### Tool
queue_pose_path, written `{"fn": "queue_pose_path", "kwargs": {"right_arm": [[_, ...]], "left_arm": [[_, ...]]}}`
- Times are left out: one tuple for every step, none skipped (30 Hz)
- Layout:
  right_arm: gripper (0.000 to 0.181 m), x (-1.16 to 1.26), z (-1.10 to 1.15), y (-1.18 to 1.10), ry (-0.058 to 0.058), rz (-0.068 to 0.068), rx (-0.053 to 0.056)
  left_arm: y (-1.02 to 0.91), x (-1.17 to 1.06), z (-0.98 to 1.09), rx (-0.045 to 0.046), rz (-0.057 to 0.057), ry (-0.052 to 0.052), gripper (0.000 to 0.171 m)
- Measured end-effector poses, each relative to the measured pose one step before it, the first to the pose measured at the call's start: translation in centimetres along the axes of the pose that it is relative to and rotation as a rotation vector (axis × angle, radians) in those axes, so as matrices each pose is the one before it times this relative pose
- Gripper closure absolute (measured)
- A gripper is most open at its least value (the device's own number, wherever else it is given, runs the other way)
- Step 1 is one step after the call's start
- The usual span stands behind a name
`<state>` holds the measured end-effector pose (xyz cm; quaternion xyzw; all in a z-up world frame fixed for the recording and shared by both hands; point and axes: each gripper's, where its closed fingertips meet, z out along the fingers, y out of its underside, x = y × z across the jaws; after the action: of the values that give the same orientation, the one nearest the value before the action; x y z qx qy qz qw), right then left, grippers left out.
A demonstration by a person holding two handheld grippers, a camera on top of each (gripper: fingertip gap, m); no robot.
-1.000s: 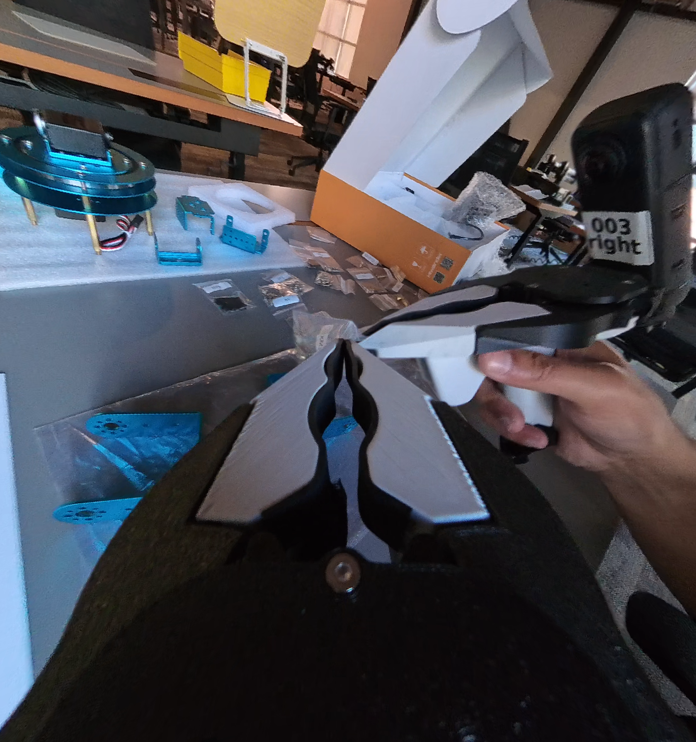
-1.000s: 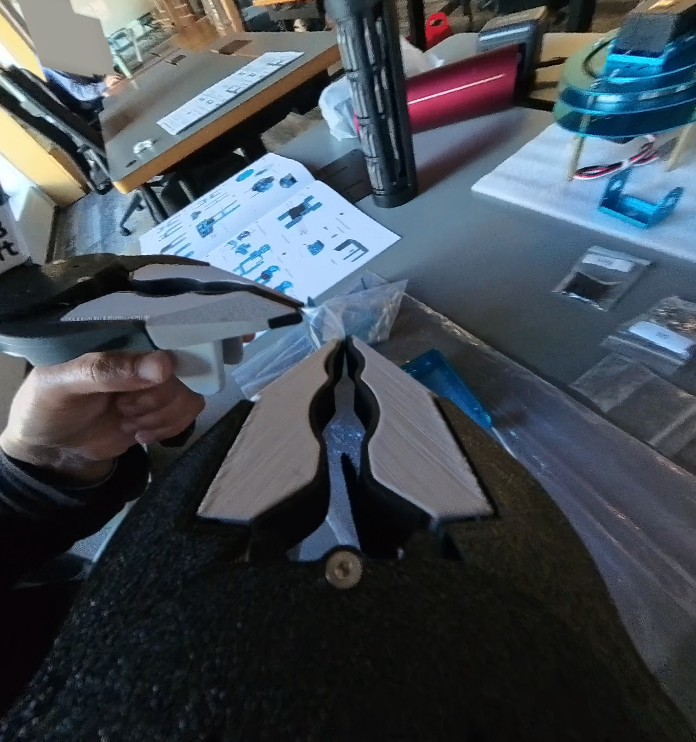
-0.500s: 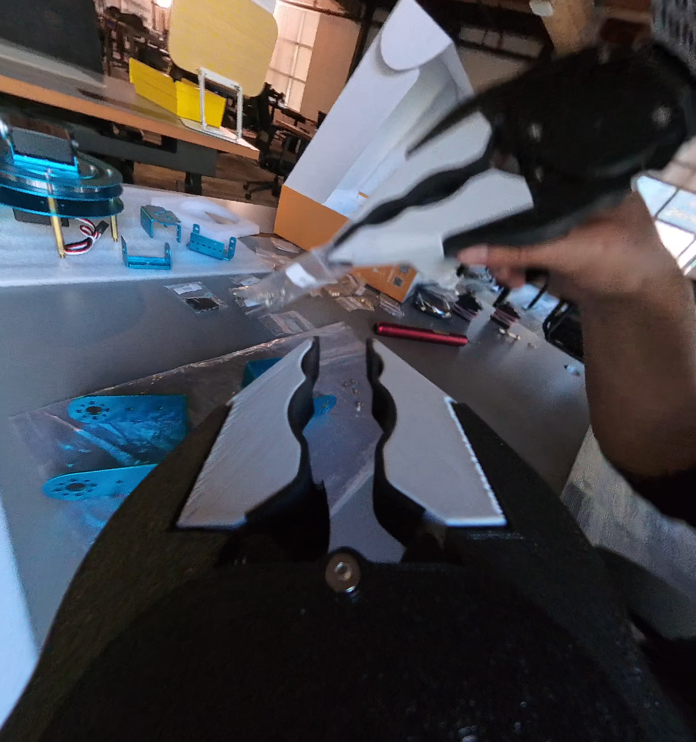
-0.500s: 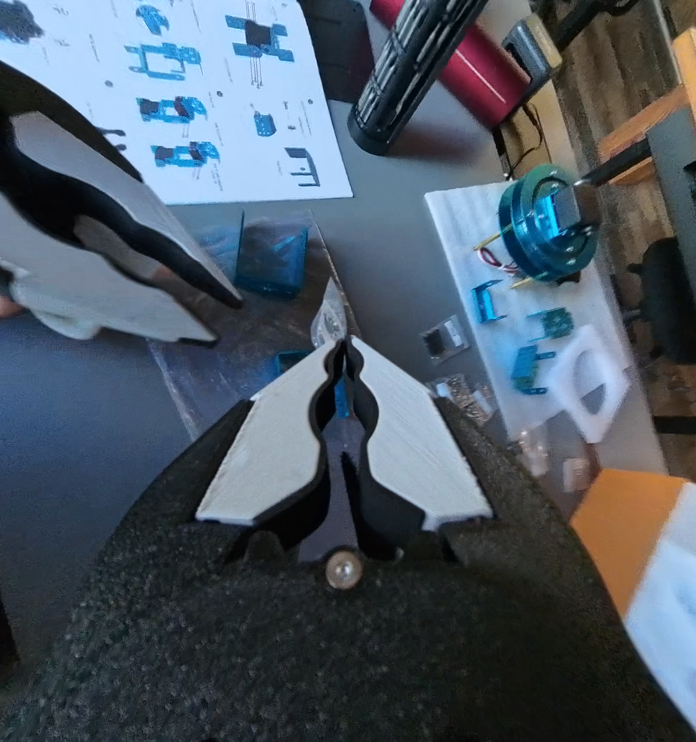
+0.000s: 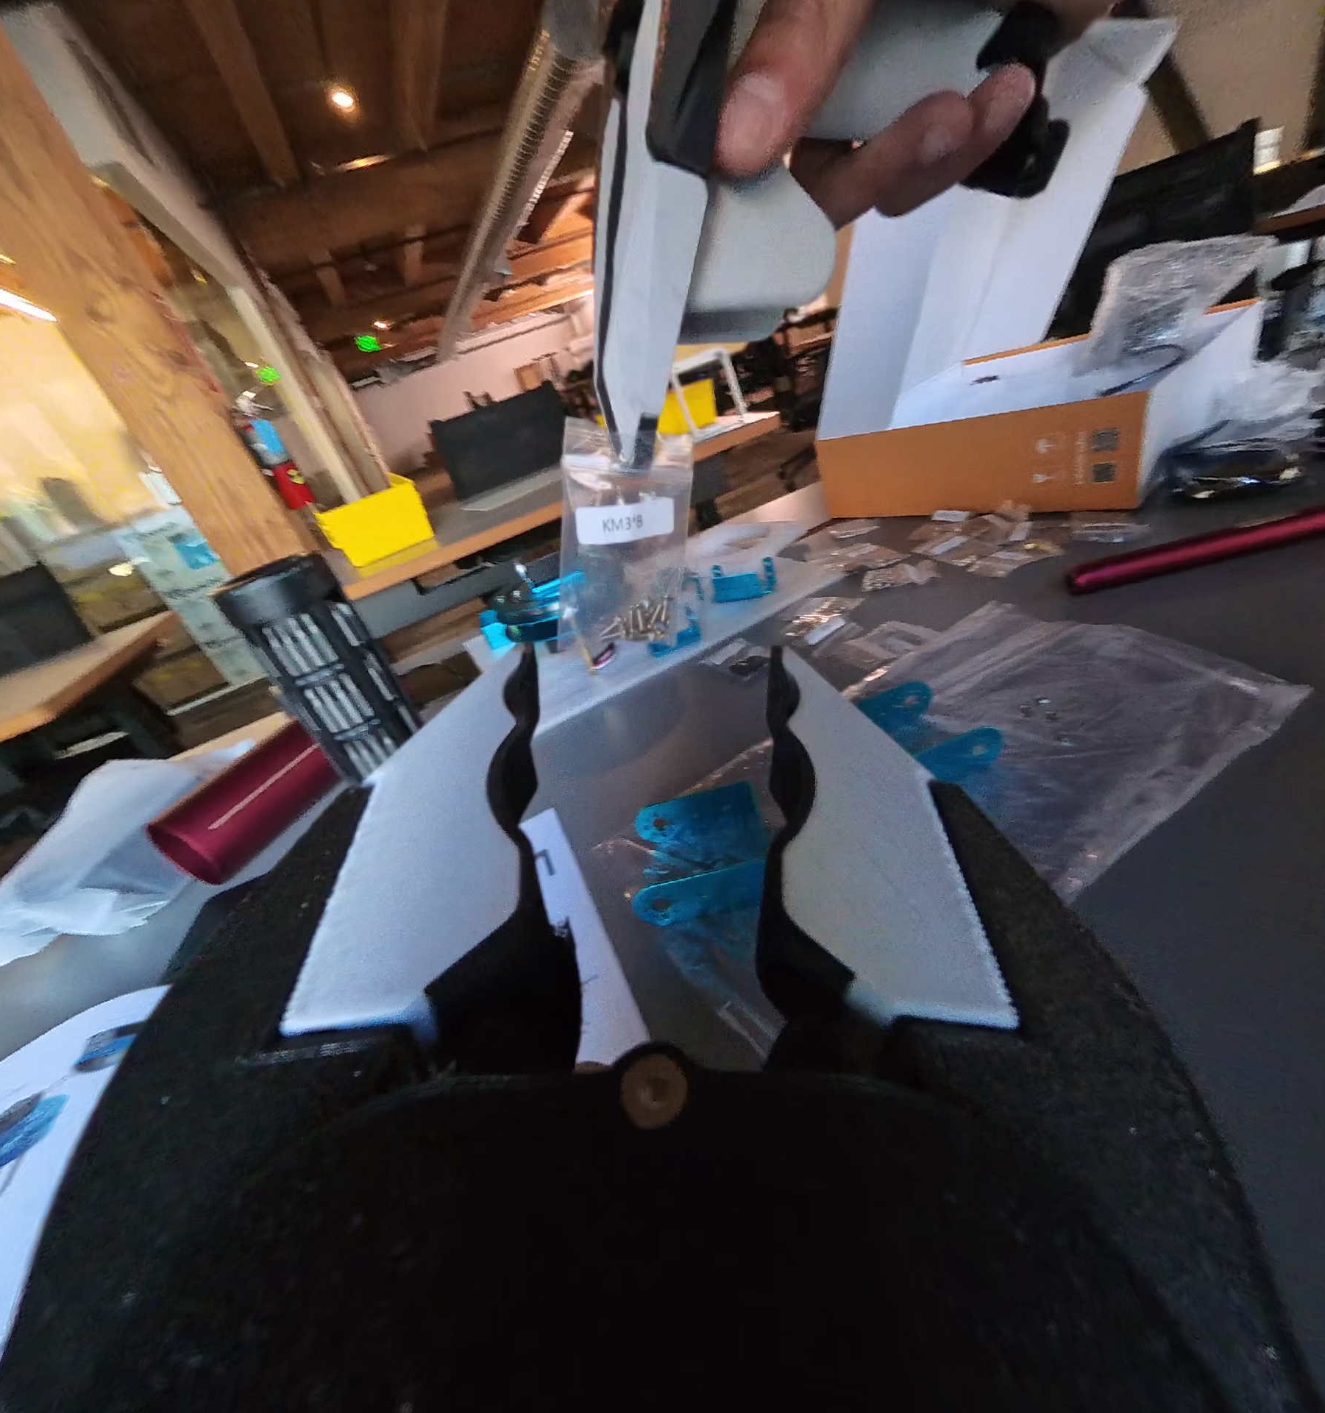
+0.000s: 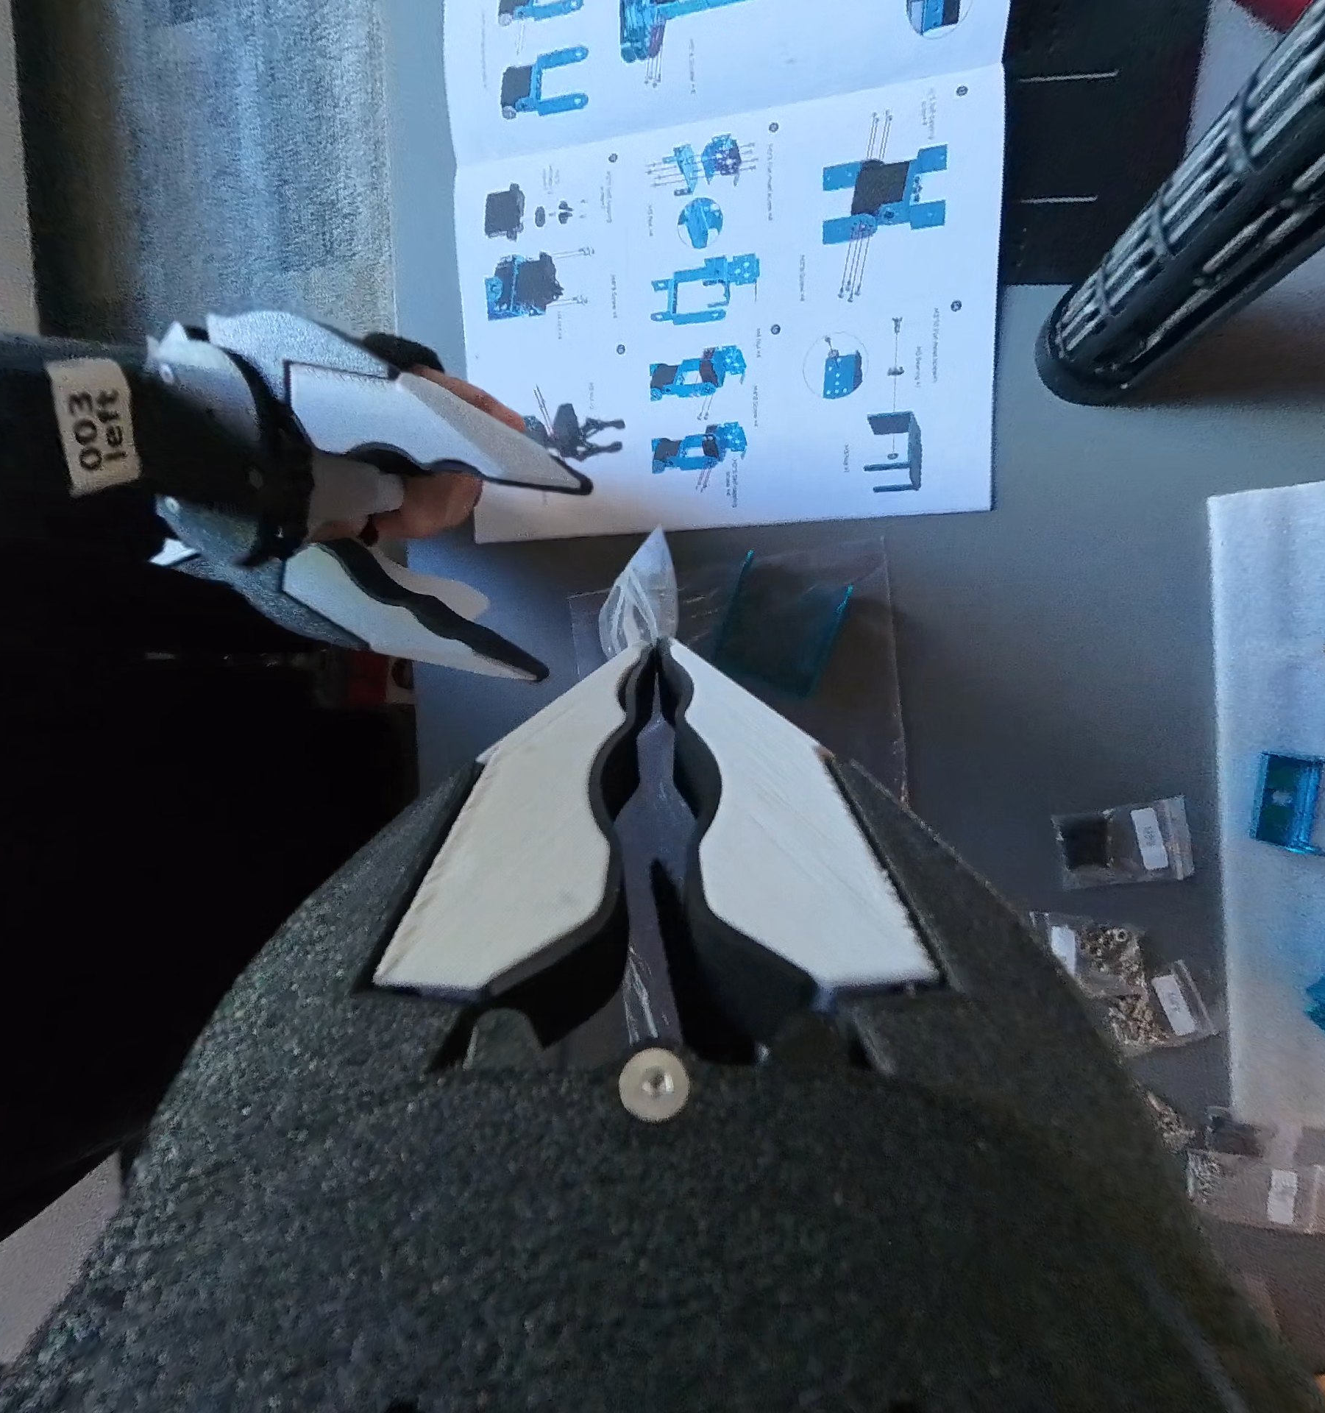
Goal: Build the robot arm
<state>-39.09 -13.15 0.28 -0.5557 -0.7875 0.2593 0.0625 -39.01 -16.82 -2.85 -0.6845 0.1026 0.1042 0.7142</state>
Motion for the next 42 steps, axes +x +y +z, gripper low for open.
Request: {"fn": "queue_pose_path", "kwargs": {"right_arm": [[0.181,0.012,0.028,-0.395,-0.0163,0.0069,-0.004],[0.181,0.056,0.101,-0.305,-0.0078,0.0113,-0.0071],[0.181,-0.117,0.144,-0.264,-0.012,0.0055,-0.0047],[0.181,-0.489,0.164,-0.362,-0.0305,0.0014,0.0043],[0.181,-0.203,0.198,-0.202,-0.0114,0.0042,-0.0036],[0.181,0.52,0.206,0.045,0.0354,-0.0021,-0.0187],[0.181,0.318,0.233,-0.003,0.0228,-0.0084,-0.0152],[0.181,-0.466,0.234,-0.299,-0.0313,0.0086,0.0049],[0.181,-0.394,0.203,-0.434,-0.0285,0.0239,0.0114],[0.181,0.167,0.188,-0.342,0.0124,0.0101,0.0057],[0.181,0.08,0.217,-0.16,0.012,-0.0061,-0.0063],[0.181,-0.311,0.23,-0.162,-0.0129,-0.0023,-0.0062],[0.181,-0.215,0.211,-0.285,-0.0069,0.0016,0.0001],[0.181,-0.143,0.165,-0.387,-0.0001,-0.0032,0.0058],[0.181,-0.179,0.127,-0.403,-0.0034,-0.0035,0.0061],[0.181,-0.145,0.103,-0.367,-0.0047,-0.002,0.0041],[0.181,-0.217,0.061,-0.371,-0.0109,-0.0007,0.0061],[0.181,-0.267,0.015,-0.364,-0.017,0.0077,0.0055],[0.181,-0.219,-0.007,-0.209,-0.0157,0.0094,-0.0047],[0.181,-0.144,-0.071,-0.232,-0.0078,0.0027,-0.0053],[0.181,-0.055,-0.153,-0.32,0.0011,-0.0032,-0.0009],[0.181,-0.12,-0.184,-0.281,-0.0016,-0.0036,-0.0033],[0.181,-0.214,-0.211,-0.294,-0.0067,0.0021,-0.0006],[0.181,-0.188,-0.199,-0.288,-0.0026,0.0012,0.0019],[0.181,-0.197,-0.166,-0.201,0.0003,-0.0064,-0.0005],[0.181,-0.339,-0.125,-0.164,-0.0074,-0.0062,0.0013],[0.181,-0.335,-0.097,-0.132,-0.0074,-0.0015,0.0016],[0.181,-0.158,-0.033,-0.027,0.0029,-0.0047,-0.0018],[0.181,-0.21,0.012,-0.002,-0.0006,-0.008,-0.0004],[0.181,-0.266,0.045,-0.027,-0.0076,-0.001,0.0014],[0.181,-0.192,0.058,-0.039,-0.006,0.0022,0.0024],[0.181,-0.167,0.063,-0.044,-0.0055,-0.001,0.0034],[0.181,-0.129,0.064,0.005,-0.0048,-0.0011,-0.0002],[0.181,-0.005,0.055,0.042,0.0005,0.0005,-0.0023],[0.181,-0.027,0.037,0.04,-0.0011,0.0025,-0.0007],[0.181,-0.029,0.019,0.053,-0.001,0.0024,-0.0006],[0.181,-0.055,-0.008,0.061,-0.0005,0.0026,-0.0005],[0.181,-0.088,-0.029,0.054,-0.0014,0.0017,0.0001],[0.181,-0.065,-0.056,0.055,0.0012,0.0003,-0.0004],[0.181,-0.023,-0.066,0.049,0.0053,-0.0008,-0.001],[0.181,-0.07,-0.066,0.027,0.0024,-0.0005,0.0003],[0.181,-0.117,-0.047,0.015,-0.0008,-0.0003,0.0007]], "left_arm": [[0.14,-0.448,-0.078,0.00047,0.0056,-0.0257,0.111],[0.298,-0.507,-0.014,-0.00753,-0.0123,-0.0228,0.109],[0.382,-0.357,0.043,-0.0107,-0.0263,-0.0061,0.106],[0.385,-0.191,0.057,-0.00954,-0.0324,0.0075,0.103],[0.313,-0.315,0.021,-0.00337,-0.0308,0.0007,0.101],[0.215,-0.405,-0.069,0.00306,-0.0172,-0.0059,0.101],[0.235,-0.335,-0.097,0.00175,0.0008,-0.0039,0.1],[0.268,-0.175,-0.074,-0.00264,0.0064,0.0025,0.1],[0.249,0.036,-0.047,-0.00432,0.0035,0.0142,0.099],[0.13,-0.023,-0.063,-0.00101,0.0013,0.0085,0.097],[-0.054,-0.23,-0.119,0.00657,-0.0005,-0.0052,0.097],[-0.133,-0.1,-0.13,0.0076,-0.0017,0.003,0.097],[-0.168,0.034,-0.146,0.0069,-0.0042,0.0105,0.097],[-0.143,-0.034,-0.162,0.00775,-0.0025,0.0059,0.097],[-0.094,-0.267,-0.132,0.00808,-0.0005,-0.0084,0.097],[0.024,-0.359,-0.07,0.00414,-0.0006,-0.0116,0.097],[0.133,-0.35,0.004,0.00018,-0.0013,-0.0086,0.097],[0.127,-0.391,0.029,0.00345,-0.0038,-0.0089,0.097],[0.148,-0.357,0.047,0.00592,-0.0076,-0.0061,0.097],[0.154,-0.303,0.049,0.00608,-0.0093,-0.0023,0.097],[0.14,-0.26,0.044,0.00572,-0.0084,-0.0014,0.097],[0.137,-0.246,0.049,0.00199,-0.0083,-0.0027,0.097],[0.132,-0.192,0.066,-0.00163,-0.0085,-0.0021,0.097],[0.096,-0.096,0.058,-0.00269,-0.008,0.0005,0.097],[0.017,-0.028,0.003,0.00002,-0.0042,0.0,0.097],[-0.09,-0.022,-0.039,0.00477,0.0036,-0.0036,0.097],[-0.131,-0.009,-0.065,0.00409,0.0074,-0.0052,0.097],[-0.115,0.008,-0.044,0.00097,0.0051,-0.005,0.097],[-0.103,0.049,-0.023,0.00071,0.0008,-0.0008,0.097],[-0.072,0.081,-0.02,-0.0004,-0.0016,0.0022,0.097],[-0.078,-0.009,-0.029,0.00087,-0.0031,-0.0028,0.097],[-0.091,0.028,-0.024,0.00324,-0.0027,0.0006,0.097],[-0.065,0.07,-0.011,0.00229,-0.0027,0.0041,0.097],[-0.045,0.053,-0.001,0.00092,-0.0023,0.0022,0.097],[-0.038,0.024,-0.002,0.00104,-0.0013,-0.0001,0.097],[-0.07,0.017,-0.008,0.00312,-0.0003,-0.0008,0.097],[-0.075,0.044,-0.016,0.00342,-0.0006,0.0011,0.097],[-0.024,0.053,-0.002,0.00094,-0.0024,0.0028,0.097],[0.047,0.057,0.024,-0.00221,-0.0043,0.003,0.097],[0.084,0.006,0.031,-0.00237,-0.0051,0.0008,0.097],[0.031,-0.009,0.015,0.00103,-0.0034,0.0001,0.097],[0.051,0.036,0.026,0.00016,-0.0016,0.002,0.097]]}}
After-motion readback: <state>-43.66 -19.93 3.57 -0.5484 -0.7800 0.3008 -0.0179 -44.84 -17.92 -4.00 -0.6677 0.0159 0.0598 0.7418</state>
